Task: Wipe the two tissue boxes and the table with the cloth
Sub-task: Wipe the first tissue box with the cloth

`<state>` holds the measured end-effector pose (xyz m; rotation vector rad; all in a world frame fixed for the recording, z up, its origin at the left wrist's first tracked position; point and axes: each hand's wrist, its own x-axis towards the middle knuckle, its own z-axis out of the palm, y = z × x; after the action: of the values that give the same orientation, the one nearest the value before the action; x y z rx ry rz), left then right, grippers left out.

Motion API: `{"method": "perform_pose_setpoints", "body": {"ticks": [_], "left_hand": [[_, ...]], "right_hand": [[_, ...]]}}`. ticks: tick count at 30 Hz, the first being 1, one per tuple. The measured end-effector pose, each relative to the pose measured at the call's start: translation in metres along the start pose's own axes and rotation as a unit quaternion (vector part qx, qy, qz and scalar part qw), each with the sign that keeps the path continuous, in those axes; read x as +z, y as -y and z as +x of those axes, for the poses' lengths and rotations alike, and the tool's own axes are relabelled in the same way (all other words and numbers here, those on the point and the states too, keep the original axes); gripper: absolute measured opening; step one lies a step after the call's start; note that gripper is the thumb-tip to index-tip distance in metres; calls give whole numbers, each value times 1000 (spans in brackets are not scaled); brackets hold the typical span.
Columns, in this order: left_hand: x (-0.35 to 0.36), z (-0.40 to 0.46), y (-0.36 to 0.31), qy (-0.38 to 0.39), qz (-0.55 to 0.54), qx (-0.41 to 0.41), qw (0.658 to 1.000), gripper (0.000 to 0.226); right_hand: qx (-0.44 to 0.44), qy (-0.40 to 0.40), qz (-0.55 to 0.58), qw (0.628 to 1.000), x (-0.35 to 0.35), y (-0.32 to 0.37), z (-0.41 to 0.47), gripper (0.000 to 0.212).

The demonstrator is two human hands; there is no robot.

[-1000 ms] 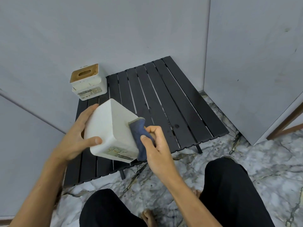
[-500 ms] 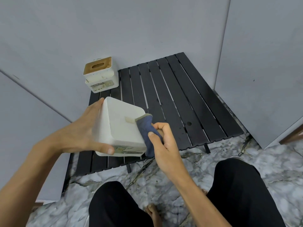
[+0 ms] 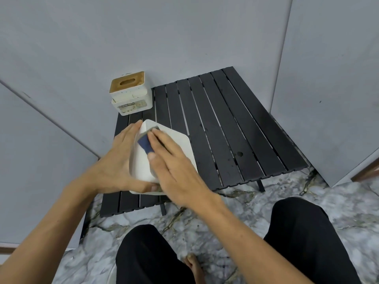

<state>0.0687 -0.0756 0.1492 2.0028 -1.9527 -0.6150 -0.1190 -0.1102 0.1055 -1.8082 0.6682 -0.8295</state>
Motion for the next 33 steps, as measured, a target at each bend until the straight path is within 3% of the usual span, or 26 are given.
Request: {"method": "perform_pose_setpoints", "body": {"ticks": [7, 10, 14, 19, 23, 29, 33], "left_hand": [[4, 2, -1, -14, 3, 2, 1000, 150], [4, 3, 1, -18, 5, 9, 1000, 149], [3, -1, 3, -19, -8, -3, 1000, 150], [4, -4, 2, -26, 12, 11, 1000, 152], [8, -4, 1, -27, 6, 13, 1000, 152], [4, -2, 8, -22, -5, 5, 1000, 149], [5, -4, 5, -31, 6, 37, 999, 143]], "right_hand": [[84, -10, 13, 996, -11, -43, 7, 50], [45, -32, 10, 998, -2, -37, -31, 47], [-35, 1, -6, 999, 12, -12, -30, 47], [23, 42, -27, 999, -3, -17, 32, 51], [78, 5, -14, 997, -13, -36, 15, 51], [-41, 18, -40, 998, 17, -6, -22, 49], [-3, 31, -47, 998, 9, -11, 41, 51]]}}
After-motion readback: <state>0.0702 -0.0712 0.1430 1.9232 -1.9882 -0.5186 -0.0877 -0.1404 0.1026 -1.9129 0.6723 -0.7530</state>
